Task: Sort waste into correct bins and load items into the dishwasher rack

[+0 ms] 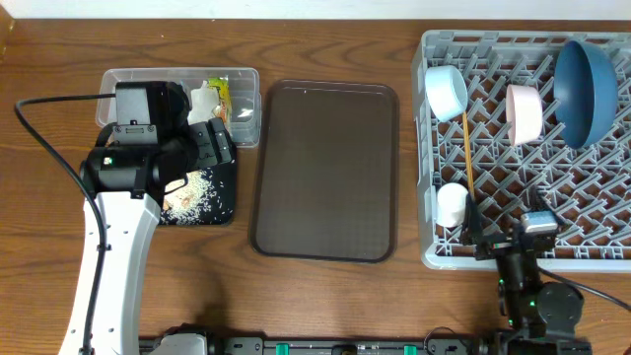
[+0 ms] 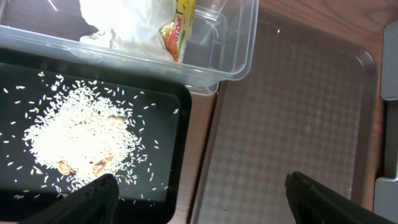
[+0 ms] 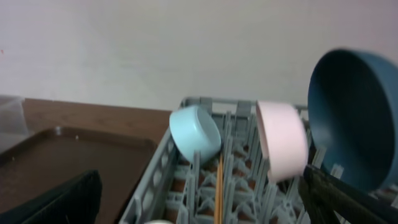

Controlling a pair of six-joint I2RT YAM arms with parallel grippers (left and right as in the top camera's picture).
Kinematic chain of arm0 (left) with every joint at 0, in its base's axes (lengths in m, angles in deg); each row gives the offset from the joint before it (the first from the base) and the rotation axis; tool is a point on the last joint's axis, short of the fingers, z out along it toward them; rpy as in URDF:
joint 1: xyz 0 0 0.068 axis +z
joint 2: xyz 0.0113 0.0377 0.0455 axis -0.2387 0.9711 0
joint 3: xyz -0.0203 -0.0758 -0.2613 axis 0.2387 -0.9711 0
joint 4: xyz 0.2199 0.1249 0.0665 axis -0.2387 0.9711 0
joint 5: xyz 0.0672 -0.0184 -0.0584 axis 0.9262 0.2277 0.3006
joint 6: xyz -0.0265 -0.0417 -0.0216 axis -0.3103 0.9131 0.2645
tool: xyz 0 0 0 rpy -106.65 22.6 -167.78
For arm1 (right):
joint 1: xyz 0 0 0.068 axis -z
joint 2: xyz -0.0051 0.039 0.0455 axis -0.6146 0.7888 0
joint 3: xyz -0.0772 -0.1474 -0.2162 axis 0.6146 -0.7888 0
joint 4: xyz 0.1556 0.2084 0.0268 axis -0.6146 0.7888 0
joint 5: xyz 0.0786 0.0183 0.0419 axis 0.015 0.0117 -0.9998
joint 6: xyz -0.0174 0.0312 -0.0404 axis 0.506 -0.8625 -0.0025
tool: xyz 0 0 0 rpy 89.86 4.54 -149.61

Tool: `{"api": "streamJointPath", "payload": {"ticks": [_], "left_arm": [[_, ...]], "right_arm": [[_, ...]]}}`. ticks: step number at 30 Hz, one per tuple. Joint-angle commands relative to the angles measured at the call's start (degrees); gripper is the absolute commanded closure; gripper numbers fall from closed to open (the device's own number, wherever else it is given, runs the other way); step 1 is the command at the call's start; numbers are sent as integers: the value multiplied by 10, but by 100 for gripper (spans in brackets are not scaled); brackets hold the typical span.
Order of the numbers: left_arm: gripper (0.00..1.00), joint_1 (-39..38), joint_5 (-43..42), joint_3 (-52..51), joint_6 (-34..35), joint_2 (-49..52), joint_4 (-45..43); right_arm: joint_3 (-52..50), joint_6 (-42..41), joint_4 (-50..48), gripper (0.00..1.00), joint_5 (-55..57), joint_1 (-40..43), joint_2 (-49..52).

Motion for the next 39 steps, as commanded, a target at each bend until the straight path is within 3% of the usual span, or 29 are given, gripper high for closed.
{"api": "streamJointPath", "payload": {"ticks": [1, 8, 39], "left_arm": [[12, 2, 7, 9, -1, 2, 1], [12, 2, 7, 9, -1, 2, 1], [12, 1, 7, 8, -1, 0, 0]], "right_arm": [[-28, -12, -4, 1, 3, 2, -27], [-37, -12, 55, 1, 31, 1, -40], [-37, -12, 53, 1, 31, 1, -39]]}}
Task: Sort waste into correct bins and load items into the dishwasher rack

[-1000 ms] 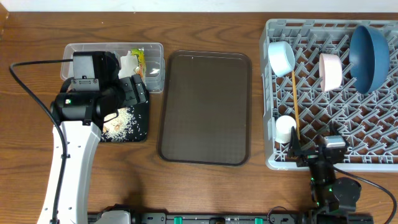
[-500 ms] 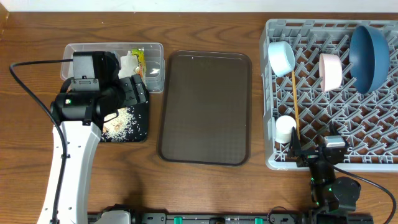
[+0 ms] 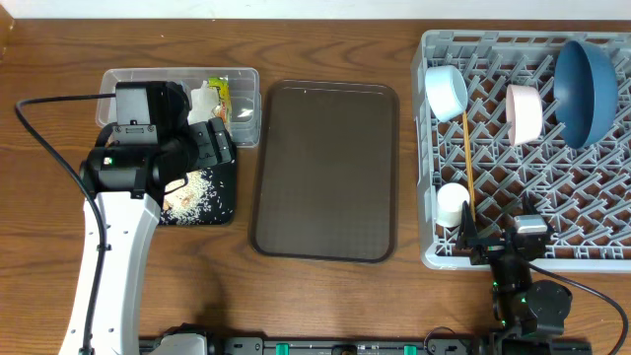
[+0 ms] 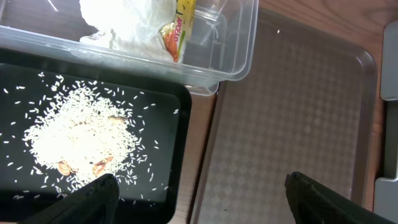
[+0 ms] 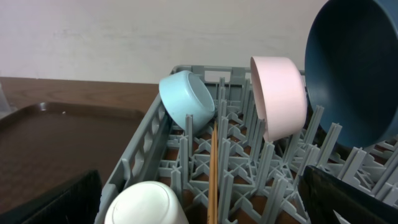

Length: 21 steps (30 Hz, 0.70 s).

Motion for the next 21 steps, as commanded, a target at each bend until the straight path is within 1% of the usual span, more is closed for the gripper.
{"api": "streamJointPath", "payload": {"ticks": [1, 6, 10, 13, 19, 21], "left_arm": [[12, 0, 7, 8, -1, -7, 2], [12, -1, 21, 4, -2, -60, -9], [11, 0, 62, -44, -29, -124, -74], [12, 0, 83, -123, -49, -190, -172], [12, 1, 91, -324, -51, -336, -392], [11, 2, 91, -387, -51, -387, -445]], "right_arm": [[-2, -10, 2, 1, 5, 1, -4], [-2, -10, 2, 1, 5, 1, -4], [-2, -10, 2, 1, 5, 1, -4], [-2, -10, 2, 1, 5, 1, -4], [-2, -10, 2, 1, 5, 1, -4], [-2, -10, 2, 1, 5, 1, -4]]}}
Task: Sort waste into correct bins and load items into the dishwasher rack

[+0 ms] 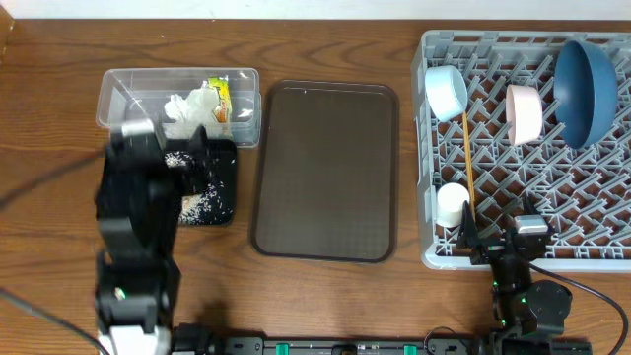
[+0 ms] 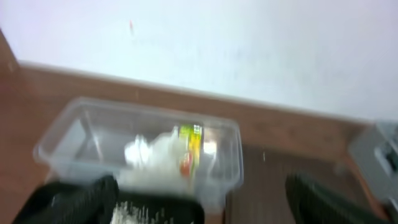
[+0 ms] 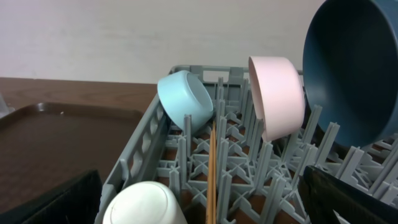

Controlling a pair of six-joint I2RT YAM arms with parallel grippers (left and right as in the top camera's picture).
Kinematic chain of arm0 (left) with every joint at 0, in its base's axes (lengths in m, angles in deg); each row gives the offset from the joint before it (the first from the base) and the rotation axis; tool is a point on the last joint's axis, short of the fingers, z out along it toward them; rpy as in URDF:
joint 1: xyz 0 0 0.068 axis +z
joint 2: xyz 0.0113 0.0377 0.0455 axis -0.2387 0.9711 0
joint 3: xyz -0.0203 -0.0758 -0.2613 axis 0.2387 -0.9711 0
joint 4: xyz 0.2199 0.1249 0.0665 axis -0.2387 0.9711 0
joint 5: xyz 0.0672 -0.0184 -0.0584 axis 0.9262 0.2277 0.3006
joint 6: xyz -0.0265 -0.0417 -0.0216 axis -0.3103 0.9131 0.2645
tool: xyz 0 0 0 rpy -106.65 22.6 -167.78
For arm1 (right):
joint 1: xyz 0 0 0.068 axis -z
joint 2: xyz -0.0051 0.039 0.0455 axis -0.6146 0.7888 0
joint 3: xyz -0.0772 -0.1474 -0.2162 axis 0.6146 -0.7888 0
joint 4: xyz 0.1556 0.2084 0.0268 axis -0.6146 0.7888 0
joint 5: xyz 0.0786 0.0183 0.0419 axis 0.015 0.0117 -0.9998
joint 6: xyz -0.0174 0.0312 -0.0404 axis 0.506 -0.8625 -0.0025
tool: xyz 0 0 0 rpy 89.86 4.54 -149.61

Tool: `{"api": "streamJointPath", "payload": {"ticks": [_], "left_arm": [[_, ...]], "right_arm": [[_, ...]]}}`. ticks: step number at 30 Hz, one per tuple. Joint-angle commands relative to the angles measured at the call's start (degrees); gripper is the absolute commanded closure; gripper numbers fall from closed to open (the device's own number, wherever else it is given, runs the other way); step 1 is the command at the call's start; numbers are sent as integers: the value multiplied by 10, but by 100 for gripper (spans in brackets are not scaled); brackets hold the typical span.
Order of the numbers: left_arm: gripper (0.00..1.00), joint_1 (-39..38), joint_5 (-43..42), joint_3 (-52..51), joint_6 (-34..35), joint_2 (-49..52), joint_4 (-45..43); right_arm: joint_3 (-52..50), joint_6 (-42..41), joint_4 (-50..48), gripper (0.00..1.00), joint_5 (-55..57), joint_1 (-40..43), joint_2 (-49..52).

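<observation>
The clear bin (image 1: pixel 177 94) at the far left holds white crumpled paper (image 2: pixel 152 152) and a yellow-red packet (image 2: pixel 189 140). Just in front of it lies a black tray of spilled rice (image 1: pixel 207 187). My left gripper (image 2: pixel 200 190) is open and empty, low in front of both, and its view is blurred. The grey dishwasher rack (image 1: pixel 429 177) holds a light blue cup (image 3: pixel 185 99), a pink cup (image 3: pixel 277 93), a dark blue bowl (image 3: pixel 354 62), a white cup (image 3: pixel 140 205) and chopsticks (image 3: pixel 211 168). At the rack's near edge my right gripper (image 3: pixel 202 186) stands open and empty.
A bare brown serving tray (image 1: pixel 325 168) lies between the bins and the rack. My left arm (image 1: pixel 138 217) reaches over the table's near left part and covers part of the black tray. Brown wooden tabletop (image 1: pixel 325 296) runs along the front.
My left arm has drawn back toward the table's near edge. Its camera now looks level at the clear bin and the wall instead of down on the rice. The right arm has not moved.
At first my left gripper hung open above the rice tray and the clear bin, and my right gripper was at the rack's front. Then the right wrist sat lower, with the white cup in view. Now the left arm has pulled back, empty.
</observation>
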Motion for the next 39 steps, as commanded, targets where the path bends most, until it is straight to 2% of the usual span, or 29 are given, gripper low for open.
{"api": "streamJointPath", "payload": {"ticks": [1, 4, 11, 16, 22, 27, 30, 39], "left_arm": [[11, 4, 14, -90, -14, -76, -49], [12, 15, 14, -161, -14, -144, -76], [11, 30, 14, -279, -35, -299, -78], [12, 30, 14, -338, -35, -362, -95], [12, 30, 13, -389, -35, -392, -108], [11, 30, 12, -389, -35, -405, -76], [12, 29, 12, -388, -34, -418, -19], [12, 28, 12, -388, -33, -416, -23]], "right_arm": [[-1, -10, 1, 1, 3, 1, -4], [-1, -10, 1, 1, 3, 1, -4], [-1, -10, 1, 1, 3, 1, -4], [-1, -10, 1, 1, 3, 1, -4], [-1, -10, 1, 1, 3, 1, -4], [-1, -10, 2, 1, 3, 1, -4], [-1, -10, 2, 1, 3, 1, -4], [-1, -10, 1, 1, 3, 1, -4]]}}
